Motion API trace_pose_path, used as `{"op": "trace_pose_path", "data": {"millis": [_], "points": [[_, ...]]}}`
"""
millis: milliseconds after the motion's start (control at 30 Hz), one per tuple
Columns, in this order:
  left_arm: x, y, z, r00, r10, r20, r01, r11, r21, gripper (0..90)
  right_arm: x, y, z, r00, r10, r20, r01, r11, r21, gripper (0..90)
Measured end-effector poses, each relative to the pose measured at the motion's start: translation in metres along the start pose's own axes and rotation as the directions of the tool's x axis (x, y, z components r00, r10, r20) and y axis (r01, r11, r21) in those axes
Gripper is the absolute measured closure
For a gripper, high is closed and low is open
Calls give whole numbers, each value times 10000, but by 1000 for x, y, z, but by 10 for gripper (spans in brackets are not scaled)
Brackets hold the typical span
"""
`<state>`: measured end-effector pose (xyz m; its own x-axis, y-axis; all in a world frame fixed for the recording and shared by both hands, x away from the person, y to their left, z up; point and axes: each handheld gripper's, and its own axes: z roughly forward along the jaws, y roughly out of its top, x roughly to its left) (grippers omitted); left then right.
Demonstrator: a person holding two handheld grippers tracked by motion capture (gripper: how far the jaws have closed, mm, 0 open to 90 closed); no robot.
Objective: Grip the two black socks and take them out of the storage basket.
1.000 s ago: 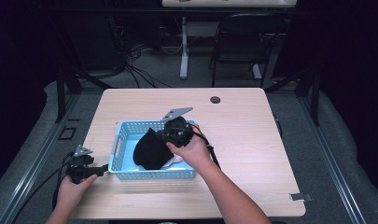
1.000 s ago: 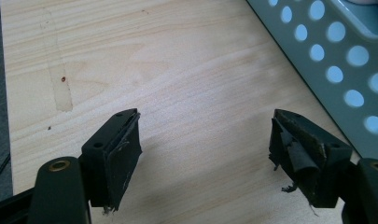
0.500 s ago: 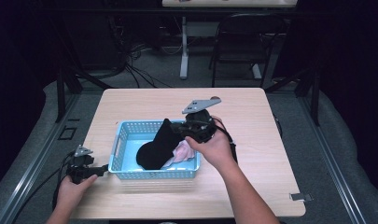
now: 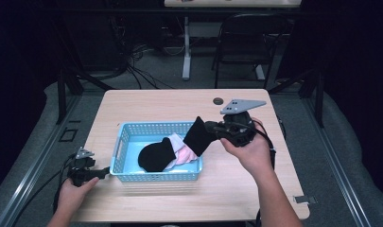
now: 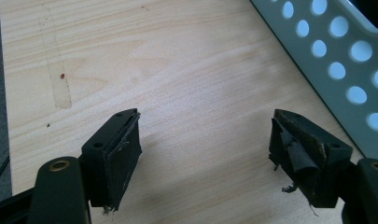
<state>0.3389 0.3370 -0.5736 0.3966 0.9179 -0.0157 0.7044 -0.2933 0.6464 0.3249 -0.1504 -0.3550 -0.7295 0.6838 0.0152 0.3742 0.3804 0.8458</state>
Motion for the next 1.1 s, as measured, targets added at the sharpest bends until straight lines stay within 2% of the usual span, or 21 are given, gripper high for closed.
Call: {"op": "trace_pose_path", "data": {"millis": [133, 267, 467, 500, 567, 600, 633, 667, 700, 733, 767, 833, 900, 967, 1000, 1100], "points": [[0, 0, 0, 10000, 8, -6, -8, 10000, 3, 247, -8, -9, -11, 9992, 165, 357, -166, 9999, 20, 885], [0, 0, 0, 10000, 8, -20, -8, 10000, -3, 247, -15, -19, -16, 9982, 342, 501, -346, 9994, 55, 885], [0, 0, 0, 10000, 28, 9, -28, 10000, 34, 247, -28, -45, -13, 9960, 854, 280, -856, 9963, 76, 884], [-1, 0, 0, 10000, 33, -18, -33, 10000, 31, 247, -33, -54, -10, 9934, 1122, 239, -1124, 9936, 86, 884], [-1, 0, 0, 10000, 41, -17, -41, 10000, 41, 247, -45, -69, -3, 9879, 1473, 475, -1491, 9882, 346, 884], [-1, 0, 0, 10000, 41, -17, -41, 10000, 41, 247, -45, -69, -3, 9879, 1473, 475, -1491, 9882, 346, 884], [-1, 0, 0, 10000, 42, -21, -42, 10000, 45, 247, -59, -86, 5, 9790, 1944, 616, -1977, 9788, 528, 884], [-1, 0, 0, 10000, 42, -21, -42, 10000, 45, 247, -64, -93, 8, 9745, 2137, 690, -2179, 9742, 594, 884], [-1, 0, 1, 10000, 61, -8, -61, 9999, 82, 247, -72, -104, 13, 9649, 2477, 868, -2537, 9649, 675, 884], [-1, 0, 1, 10000, 57, -36, -57, 10000, 38, 247, -77, -111, 16, 9608, 2622, 900, -2690, 9603, 736, 884], [-1, 0, 1, 10000, 69, -32, -69, 10000, 40, 247, -85, -121, 21, 9524, 2838, 1114, -2945, 9509, 953, 883], [-1, 1, 1, 10000, 65, -12, -64, 10000, 64, 247, -95, -137, 29, 9367, 3116, 1597, -3312, 9364, 1157, 883], [-1, 1, 1, 10000, 51, -26, -51, 10000, 14, 247, -103, -153, 35, 9208, 3441, 1835, -3698, 9199, 1303, 883], [-1, 1, 1, 10000, 56, -19, -56, 10000, 6, 247, -108, -164, 40, 9124, 3430, 2235, -3808, 9114, 1558, 882], [-1, 1, 0, 10000, 59, -12, -59, 10000, 8, 247, -111, -170, 42, 9042, 3491, 2460, -3958, 9013, 1761, 880], [-1, 1, 0, 10000, 68, -3, -68, 10000, 0, 247, -117, -180, 45, 8845, 3821, 2677, -4323, 8869, 1626, 875]]}}
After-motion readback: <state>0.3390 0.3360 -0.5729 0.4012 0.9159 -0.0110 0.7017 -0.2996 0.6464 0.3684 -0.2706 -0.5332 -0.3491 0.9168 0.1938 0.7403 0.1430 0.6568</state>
